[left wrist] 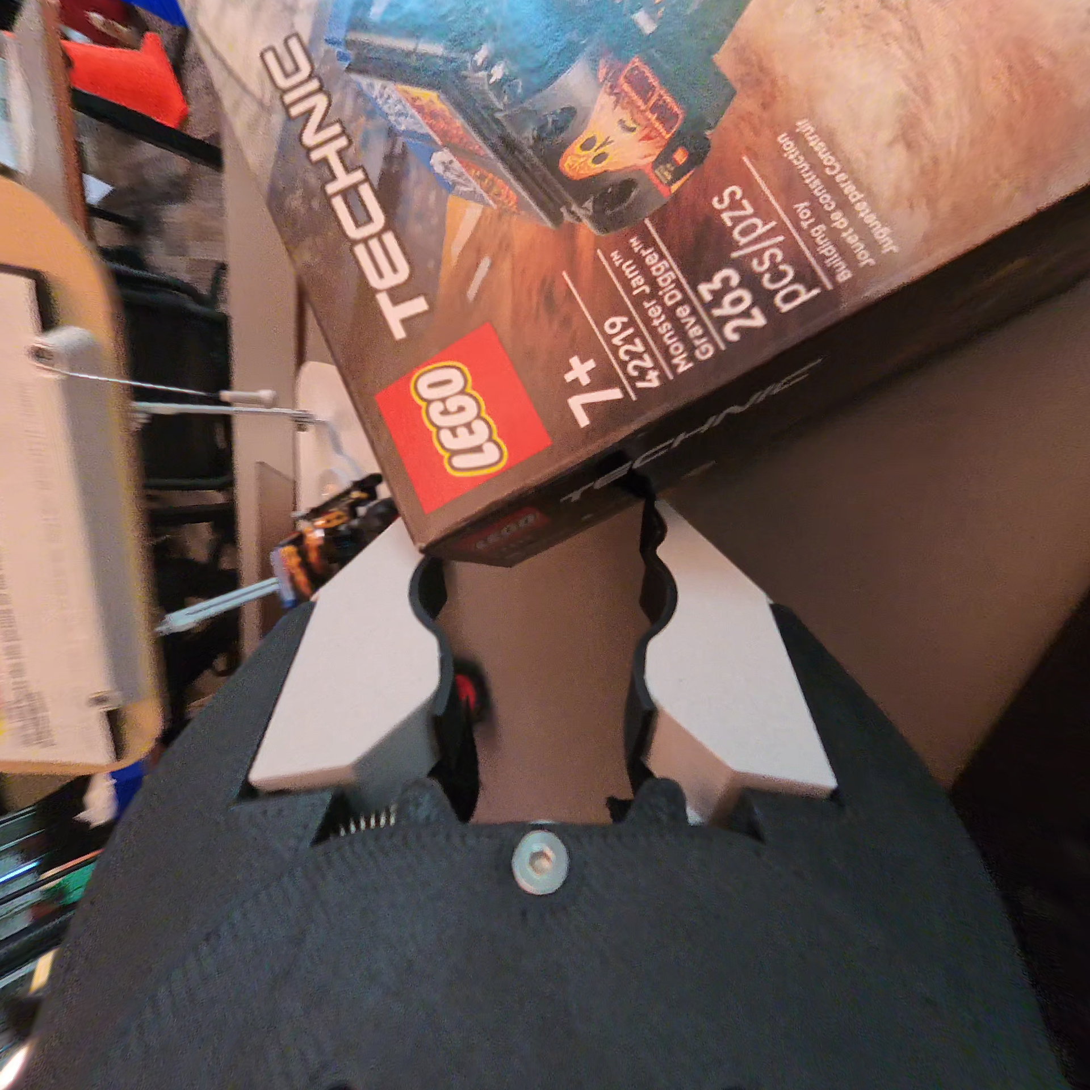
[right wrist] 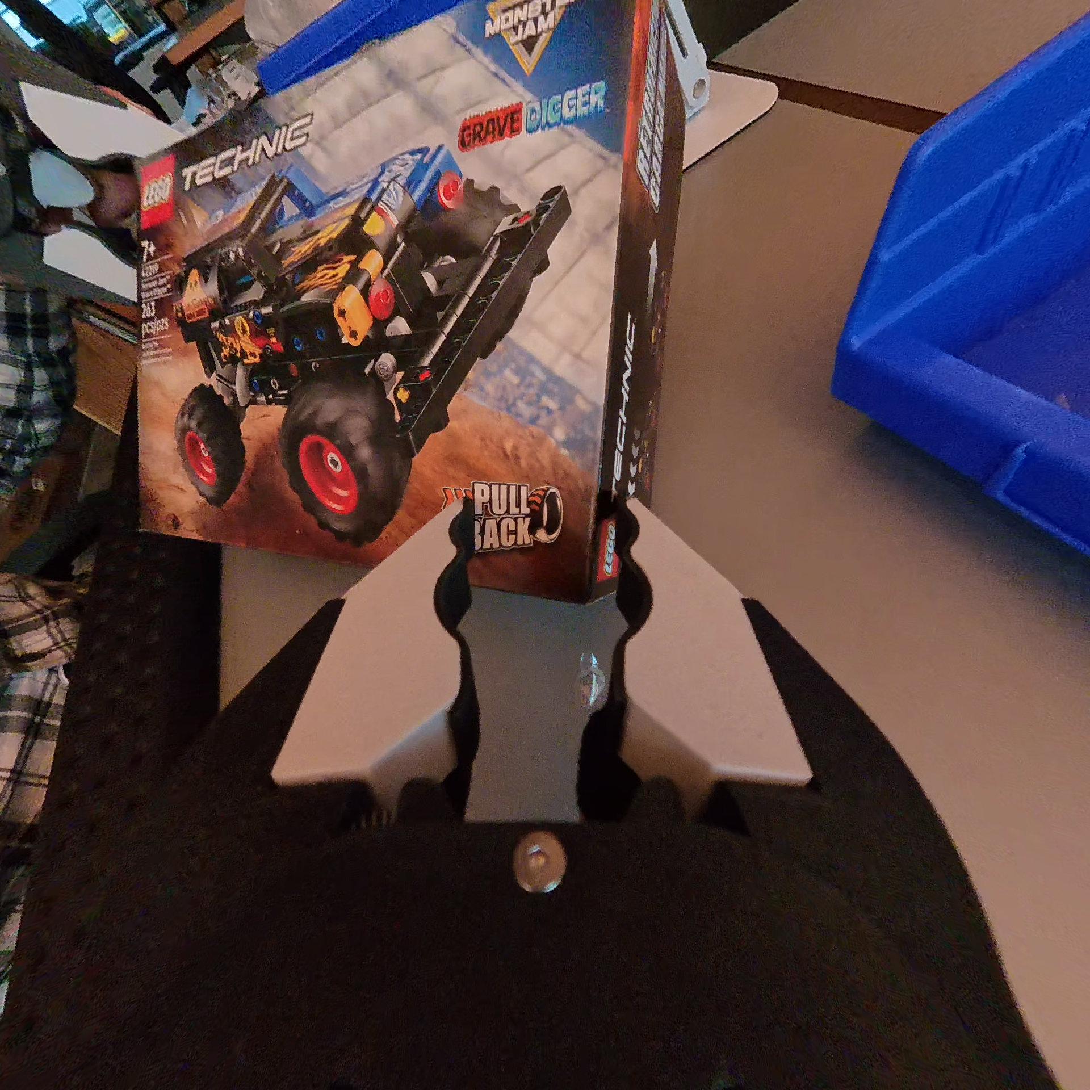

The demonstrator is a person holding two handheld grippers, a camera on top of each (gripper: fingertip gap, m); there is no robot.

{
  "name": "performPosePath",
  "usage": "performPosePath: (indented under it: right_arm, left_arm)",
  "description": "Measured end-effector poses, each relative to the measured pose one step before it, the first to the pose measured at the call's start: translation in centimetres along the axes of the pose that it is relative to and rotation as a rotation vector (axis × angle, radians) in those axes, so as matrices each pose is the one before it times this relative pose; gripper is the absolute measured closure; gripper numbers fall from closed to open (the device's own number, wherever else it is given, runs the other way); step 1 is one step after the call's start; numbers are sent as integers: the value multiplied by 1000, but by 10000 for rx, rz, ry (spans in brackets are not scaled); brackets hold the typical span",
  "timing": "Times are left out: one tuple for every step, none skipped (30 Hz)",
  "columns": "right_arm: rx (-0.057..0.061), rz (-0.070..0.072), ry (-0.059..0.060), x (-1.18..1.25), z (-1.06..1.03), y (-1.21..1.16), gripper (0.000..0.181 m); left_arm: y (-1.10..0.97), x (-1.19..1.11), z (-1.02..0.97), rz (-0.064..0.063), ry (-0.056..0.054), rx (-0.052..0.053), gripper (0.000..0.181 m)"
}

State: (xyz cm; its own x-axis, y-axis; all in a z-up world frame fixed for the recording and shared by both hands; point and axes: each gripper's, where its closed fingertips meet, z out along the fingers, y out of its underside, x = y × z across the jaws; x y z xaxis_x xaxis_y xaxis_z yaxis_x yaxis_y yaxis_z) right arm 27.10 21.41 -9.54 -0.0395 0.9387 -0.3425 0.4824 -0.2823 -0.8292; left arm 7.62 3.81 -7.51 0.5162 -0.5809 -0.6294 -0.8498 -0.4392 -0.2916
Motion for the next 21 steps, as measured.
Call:
performPosePath:
  right_arm:
    - [-64, -69, 28, -48, -192, 164, 137]
    - [-82, -86, 47, -56, -178, 192, 137]
    - [-103, -106, 63, -55, -188, 207, 137]
    - [-109, -87, 71, -30, -170, 216, 138]
    - [-115, -63, 68, -34, -133, 217, 138]
    - [-135, -61, 71, -12, -152, 240, 139]
    - [-152, -49, 64, -11, -154, 299, 140]
    - [-145, -29, 26, -35, -136, 329, 142]
    - [-117, -7, -3, -64, -111, 316, 144]
    - [-84, 14, -24, -75, -96, 291, 145]
    - [-76, 4, -17, -52, -77, 245, 146]
    - [-102, -8, -22, -56, -47, 263, 146]
    - [-162, -41, -27, -103, -30, 339, 146]
    - [-239, -39, -49, -110, 37, 488, 148]
    - [-314, -24, -70, -124, 173, 616, 149]
    - [-286, -24, -74, -141, 276, 561, 150]
    - [-64, -33, -55, -146, 128, 155, 148]
    - [11, -25, 2, -49, -3, -34, 149]
    - [-16, 0, 21, 23, 12, 17, 149]
    - [22, 1, -2, 13, 17, 3, 147]
    - [38, -2, -23, -20, -36, -17, 145]
  left_arm:
    - [-254, -512, -318, 292, -320, -132, 117]
    - [-342, -392, -324, 297, -281, -79, 118]
    - [-327, -422, -321, 246, -321, -82, 118]
    - [-324, -476, -320, 225, -352, -54, 119]
    - [-323, -430, -301, 186, -313, -39, 120]
    - [-274, -558, -292, 86, -356, -14, 121]
    - [-386, -493, -313, -2, -303, 101, 124]
    - [-300, -629, -291, 40, -423, 91, 125]
    - [-305, -200, -259, 168, -198, 109, 127]
    - [-281, -16, -262, 137, -96, 86, 128]
    - [-364, -94, -330, 77, -137, 129, 129]
    - [-342, -69, -347, 86, -136, 119, 128]
    - [-320, -96, -322, 58, -159, 115, 129]
    - [-334, -212, -296, 1, -232, 140, 129]
    - [-327, -286, -268, -45, -275, 177, 131]
    - [-293, -120, -190, -84, -154, 178, 134]
    - [-115, 232, -112, -88, 86, 93, 147]
    - [-2, 56, -14, -121, -32, 82, 157]
    - [11, 231, 3, -210, 100, 99, 161]
    - [237, 306, 9, -218, 177, 1, 157]
    - [351, 124, -19, -315, 91, -13, 147]
